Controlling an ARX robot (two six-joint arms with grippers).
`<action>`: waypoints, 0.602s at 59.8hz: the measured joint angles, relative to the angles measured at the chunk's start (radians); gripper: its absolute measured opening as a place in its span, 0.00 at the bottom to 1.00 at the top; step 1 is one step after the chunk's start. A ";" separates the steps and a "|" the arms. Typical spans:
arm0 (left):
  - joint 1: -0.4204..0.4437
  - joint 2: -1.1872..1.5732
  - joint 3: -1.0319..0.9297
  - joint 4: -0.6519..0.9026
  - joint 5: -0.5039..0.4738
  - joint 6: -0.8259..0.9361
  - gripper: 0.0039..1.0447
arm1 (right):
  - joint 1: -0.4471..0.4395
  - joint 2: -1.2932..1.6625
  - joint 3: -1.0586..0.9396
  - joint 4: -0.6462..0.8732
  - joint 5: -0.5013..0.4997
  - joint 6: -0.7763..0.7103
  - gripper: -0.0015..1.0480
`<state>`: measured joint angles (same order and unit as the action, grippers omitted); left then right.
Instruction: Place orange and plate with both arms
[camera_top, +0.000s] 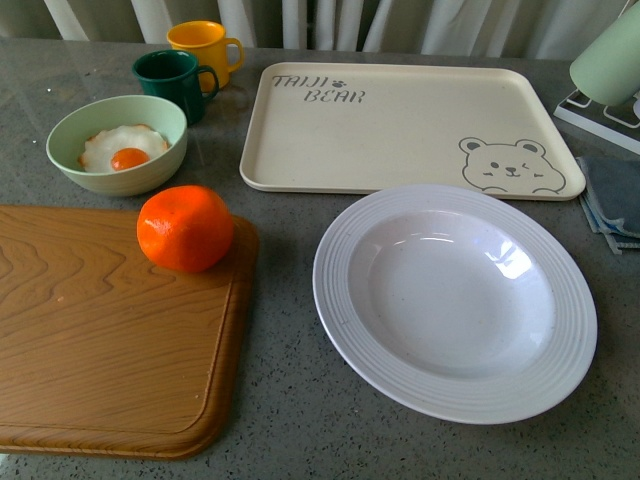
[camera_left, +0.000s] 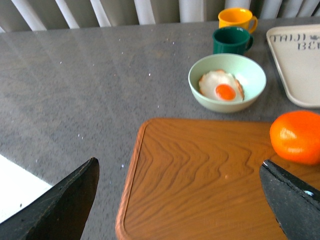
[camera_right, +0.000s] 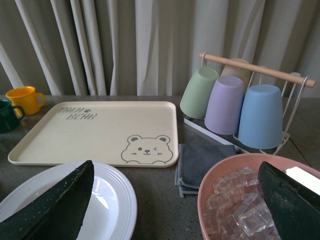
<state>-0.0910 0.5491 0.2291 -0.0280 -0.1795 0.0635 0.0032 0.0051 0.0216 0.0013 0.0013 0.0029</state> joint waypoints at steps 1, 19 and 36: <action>0.000 0.025 0.008 0.018 0.000 0.000 0.92 | 0.000 0.000 0.000 0.000 0.000 0.000 0.91; -0.072 0.626 0.184 0.347 0.117 -0.032 0.92 | 0.000 0.000 0.000 0.000 0.000 0.000 0.91; -0.108 0.902 0.283 0.424 0.162 -0.045 0.92 | 0.000 0.000 0.000 0.000 0.000 0.000 0.91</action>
<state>-0.1993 1.4513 0.5117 0.3958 -0.0174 0.0181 0.0032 0.0048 0.0216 0.0013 0.0017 0.0029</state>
